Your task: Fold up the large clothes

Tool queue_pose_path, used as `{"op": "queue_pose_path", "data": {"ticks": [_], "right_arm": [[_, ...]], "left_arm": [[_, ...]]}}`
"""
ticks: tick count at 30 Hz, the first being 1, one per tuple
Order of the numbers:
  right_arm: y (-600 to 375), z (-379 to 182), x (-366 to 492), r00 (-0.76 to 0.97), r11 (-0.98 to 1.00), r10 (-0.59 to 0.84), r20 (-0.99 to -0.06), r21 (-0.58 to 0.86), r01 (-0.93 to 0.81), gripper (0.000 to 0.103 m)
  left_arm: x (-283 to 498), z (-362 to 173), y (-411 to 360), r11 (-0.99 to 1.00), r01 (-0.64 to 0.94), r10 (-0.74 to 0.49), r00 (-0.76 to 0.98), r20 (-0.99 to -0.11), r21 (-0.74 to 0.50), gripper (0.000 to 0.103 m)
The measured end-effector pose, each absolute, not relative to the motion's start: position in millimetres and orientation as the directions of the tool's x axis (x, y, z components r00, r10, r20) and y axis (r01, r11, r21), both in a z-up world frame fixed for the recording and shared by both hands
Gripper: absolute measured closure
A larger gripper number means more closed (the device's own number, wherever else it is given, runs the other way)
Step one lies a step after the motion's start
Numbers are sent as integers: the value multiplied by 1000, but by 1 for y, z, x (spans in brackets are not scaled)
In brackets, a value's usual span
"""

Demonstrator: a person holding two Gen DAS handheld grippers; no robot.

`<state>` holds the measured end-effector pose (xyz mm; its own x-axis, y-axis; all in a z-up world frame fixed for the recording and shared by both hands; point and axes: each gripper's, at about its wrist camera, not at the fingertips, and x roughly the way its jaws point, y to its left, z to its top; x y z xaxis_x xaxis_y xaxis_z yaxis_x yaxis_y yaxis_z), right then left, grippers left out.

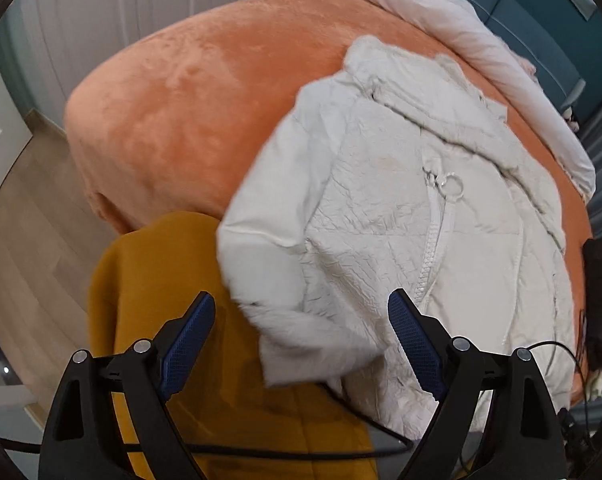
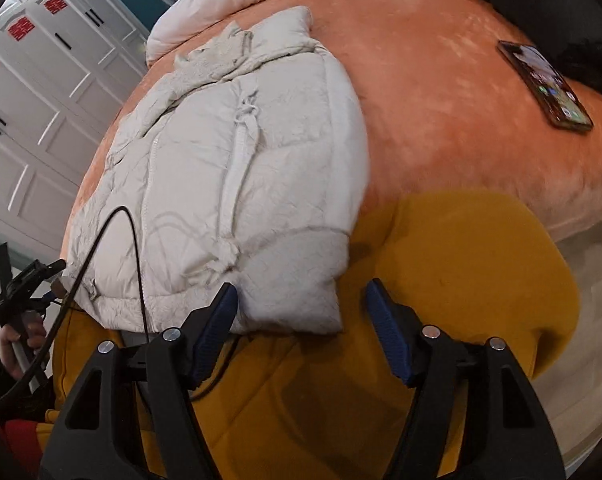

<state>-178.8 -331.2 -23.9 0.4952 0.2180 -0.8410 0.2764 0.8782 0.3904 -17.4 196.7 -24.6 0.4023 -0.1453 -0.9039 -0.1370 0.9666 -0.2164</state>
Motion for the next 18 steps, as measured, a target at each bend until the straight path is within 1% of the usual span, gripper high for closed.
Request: {"op": "queue_pose_path", "data": {"ticks": [2,3,4,5,6,7,8,9,10,11,12,14,17,18], "right_arm": [[-332,-28,-172,486,866,246,-839,416,279,34],[-334,-29,-169,483,861,250,-839,421,285,34],[-335,-32,-167,473,859,256,-843,423,288,34],[-334,-33,-164,470,862,255,-845,419,284,36],[-332,-32,-168,473,864,259,-842,421,277,48],[-330,-33,-167,470,863,276,-838,431,263,55],[-329,-34,-165,469,866,278,-838,430,256,69],[-328,-32,-164,479,868,277,-833,431,248,79],[-327,-28,-167,500,870,277,-820,435,232,83],[-326,-22,-169,528,875,268,-806,433,216,87],[-323,-11,-173,563,884,253,-787,424,195,88],[-317,15,-178,637,907,211,-742,391,155,89],[-313,46,-178,711,924,168,-682,360,127,89],[-315,60,-173,745,927,158,-648,356,114,90]], "left_arm": [[-11,-37,198,965,-153,-143,373,-917,-212,17],[-10,-39,197,965,-150,-140,392,-909,-213,17],[-10,-38,195,968,-143,-133,400,-907,-205,20],[-8,-39,191,970,-134,-135,394,-909,-203,21],[-9,-38,192,968,-127,-151,396,-906,-216,32],[-9,-39,191,966,-119,-168,394,-904,-231,44],[-8,-39,190,965,-115,-175,391,-904,-237,48],[-9,-38,192,963,-113,-182,400,-898,-246,63],[-10,-33,195,959,-109,-195,418,-887,-262,81],[-9,-29,198,953,-100,-217,428,-877,-285,87],[-9,-20,201,940,-87,-261,442,-858,-331,92],[-11,2,203,923,-54,-309,486,-818,-381,94],[-9,58,191,907,67,-372,593,-714,-417,95],[-6,71,188,901,94,-386,618,-685,-423,95]]}}
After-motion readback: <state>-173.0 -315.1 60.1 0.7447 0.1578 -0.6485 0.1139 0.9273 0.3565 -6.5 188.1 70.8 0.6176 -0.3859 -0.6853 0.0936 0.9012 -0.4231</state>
